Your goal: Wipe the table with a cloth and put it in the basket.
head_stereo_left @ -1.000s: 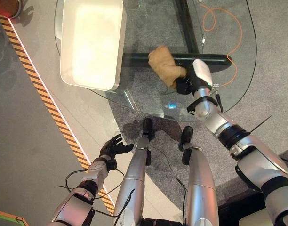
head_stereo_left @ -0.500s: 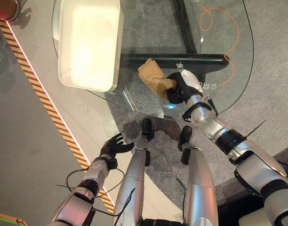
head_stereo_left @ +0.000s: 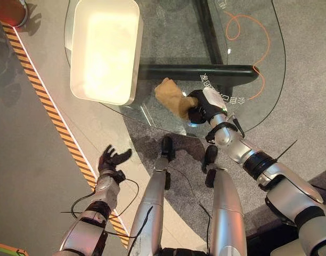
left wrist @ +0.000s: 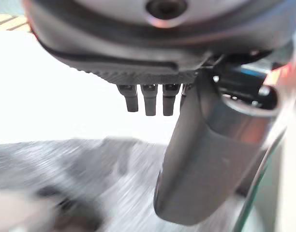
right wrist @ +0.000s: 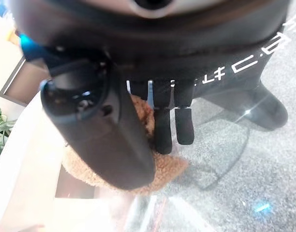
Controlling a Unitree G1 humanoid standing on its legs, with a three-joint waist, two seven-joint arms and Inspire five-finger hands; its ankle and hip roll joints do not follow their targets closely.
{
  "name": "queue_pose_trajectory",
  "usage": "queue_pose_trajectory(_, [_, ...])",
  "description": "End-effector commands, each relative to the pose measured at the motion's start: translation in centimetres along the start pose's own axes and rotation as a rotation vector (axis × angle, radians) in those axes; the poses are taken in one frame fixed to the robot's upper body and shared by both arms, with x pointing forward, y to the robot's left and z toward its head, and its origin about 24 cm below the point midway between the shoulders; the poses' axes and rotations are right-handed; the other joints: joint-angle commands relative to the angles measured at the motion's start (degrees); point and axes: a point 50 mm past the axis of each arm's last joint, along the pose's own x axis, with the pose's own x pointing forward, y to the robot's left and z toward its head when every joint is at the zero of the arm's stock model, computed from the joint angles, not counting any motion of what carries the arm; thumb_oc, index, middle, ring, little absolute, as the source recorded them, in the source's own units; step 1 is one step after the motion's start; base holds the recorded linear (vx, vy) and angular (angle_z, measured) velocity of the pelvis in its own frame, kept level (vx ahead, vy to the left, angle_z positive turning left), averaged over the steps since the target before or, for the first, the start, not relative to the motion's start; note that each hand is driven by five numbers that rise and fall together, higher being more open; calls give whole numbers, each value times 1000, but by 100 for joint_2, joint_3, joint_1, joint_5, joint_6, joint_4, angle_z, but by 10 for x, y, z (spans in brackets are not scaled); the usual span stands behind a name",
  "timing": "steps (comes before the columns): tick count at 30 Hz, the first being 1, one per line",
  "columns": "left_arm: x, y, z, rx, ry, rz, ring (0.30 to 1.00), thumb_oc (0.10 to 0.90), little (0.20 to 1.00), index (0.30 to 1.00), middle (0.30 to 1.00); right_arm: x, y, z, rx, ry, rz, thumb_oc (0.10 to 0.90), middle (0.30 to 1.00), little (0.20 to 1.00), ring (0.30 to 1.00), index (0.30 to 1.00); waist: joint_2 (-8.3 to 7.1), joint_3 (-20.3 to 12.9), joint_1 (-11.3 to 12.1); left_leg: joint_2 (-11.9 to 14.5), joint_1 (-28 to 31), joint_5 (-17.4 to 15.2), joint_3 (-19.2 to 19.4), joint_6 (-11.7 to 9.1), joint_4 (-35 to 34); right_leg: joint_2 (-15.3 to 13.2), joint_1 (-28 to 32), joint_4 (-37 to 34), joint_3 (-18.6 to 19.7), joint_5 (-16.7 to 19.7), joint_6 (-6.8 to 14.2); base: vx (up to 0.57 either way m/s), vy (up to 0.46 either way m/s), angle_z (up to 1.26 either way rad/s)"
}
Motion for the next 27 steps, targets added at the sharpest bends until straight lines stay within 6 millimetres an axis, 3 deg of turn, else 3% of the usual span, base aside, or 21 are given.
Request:
queue_pose_trajectory(1, [8,28,41,-179,-184,258,900,800,900,900,900,11,-21,47,174,-171,-168,100,300,200,300,300,63,-130,157,-191,51,-733,549,232,663,145,86,-474,-181,164,88,0,0,0])
queue_pose_trajectory(7, [2,22,94,-388,-424,345,900,800,900,900,900,11,-36,48,301,-146,-289,100,300,200,300,300,46,-130,180,-183,50,-708,487,219,630,178,97,-441,-179,151,79,0,0,0])
queue_pose_trajectory(12, [-16,6,130,-437,-639,283,900,800,900,900,900,6,-48,54,372,-166,-367,100,300,200,300,300,39,-130,188,-196,11,-705,439,216,606,231,72,-444,-141,124,72,0,0,0])
queue_pose_trajectory(17, [-45,-27,155,-517,-789,-2,900,800,900,900,900,-4,-56,57,448,-212,-417,100,300,200,300,300,22,-130,185,-217,-9,-741,408,245,592,277,78,-491,-110,115,88,0,0,0])
queue_pose_trajectory(21, [-83,-69,175,-571,-836,-411,900,800,900,900,900,-16,-65,62,524,-287,-436,100,300,200,300,300,-34,-130,135,-222,-69,-769,404,300,618,319,33,-479,-89,135,106,1,-43,-1])
queue_pose_trajectory(27, [-112,-94,168,-623,-772,-793,900,800,900,900,900,-35,-64,71,594,-402,-441,100,300,200,300,300,-97,-130,26,-248,-85,-785,407,364,629,352,12,-490,-72,186,126,0,-12,-2])
